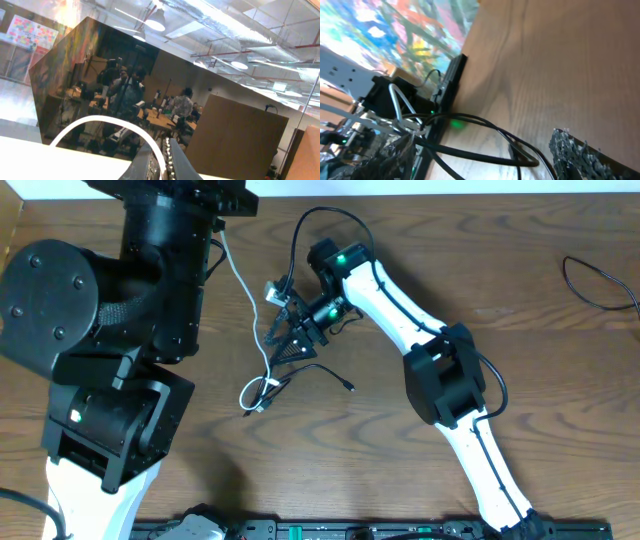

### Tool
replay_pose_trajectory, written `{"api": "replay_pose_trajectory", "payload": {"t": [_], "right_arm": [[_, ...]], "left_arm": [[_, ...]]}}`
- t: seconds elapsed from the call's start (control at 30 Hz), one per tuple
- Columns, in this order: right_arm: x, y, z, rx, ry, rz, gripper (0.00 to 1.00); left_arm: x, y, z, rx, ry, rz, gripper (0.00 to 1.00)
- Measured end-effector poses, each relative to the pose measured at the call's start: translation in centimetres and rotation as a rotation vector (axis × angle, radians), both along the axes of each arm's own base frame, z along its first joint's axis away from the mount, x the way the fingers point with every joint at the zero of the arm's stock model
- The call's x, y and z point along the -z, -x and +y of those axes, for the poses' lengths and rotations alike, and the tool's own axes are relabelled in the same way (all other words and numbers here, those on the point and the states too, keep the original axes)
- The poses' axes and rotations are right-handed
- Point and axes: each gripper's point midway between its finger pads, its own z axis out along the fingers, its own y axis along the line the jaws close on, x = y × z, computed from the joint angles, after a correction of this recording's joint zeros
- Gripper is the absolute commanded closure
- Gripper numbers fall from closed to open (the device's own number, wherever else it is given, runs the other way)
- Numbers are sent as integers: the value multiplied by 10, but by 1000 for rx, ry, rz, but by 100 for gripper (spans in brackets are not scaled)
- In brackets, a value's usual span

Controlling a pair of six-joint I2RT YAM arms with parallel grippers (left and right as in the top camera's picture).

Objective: Untangle cables

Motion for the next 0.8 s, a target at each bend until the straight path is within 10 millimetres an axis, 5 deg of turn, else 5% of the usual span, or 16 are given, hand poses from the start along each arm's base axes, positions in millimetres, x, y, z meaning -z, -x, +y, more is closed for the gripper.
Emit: {"api": "replay_pose_trajectory", "payload": {"t": [0.37, 0.57, 0.8], "right_arm": [[6, 22, 16, -59, 18, -22, 33], [11, 22, 16, -68, 29, -63, 73], [20, 17, 23, -68, 44, -133, 94]], "left_arm": [[0, 0, 0, 0, 0, 1, 92], [0, 0, 0, 0, -1, 1, 93], [-3, 1, 1, 0, 6, -11, 93]]}}
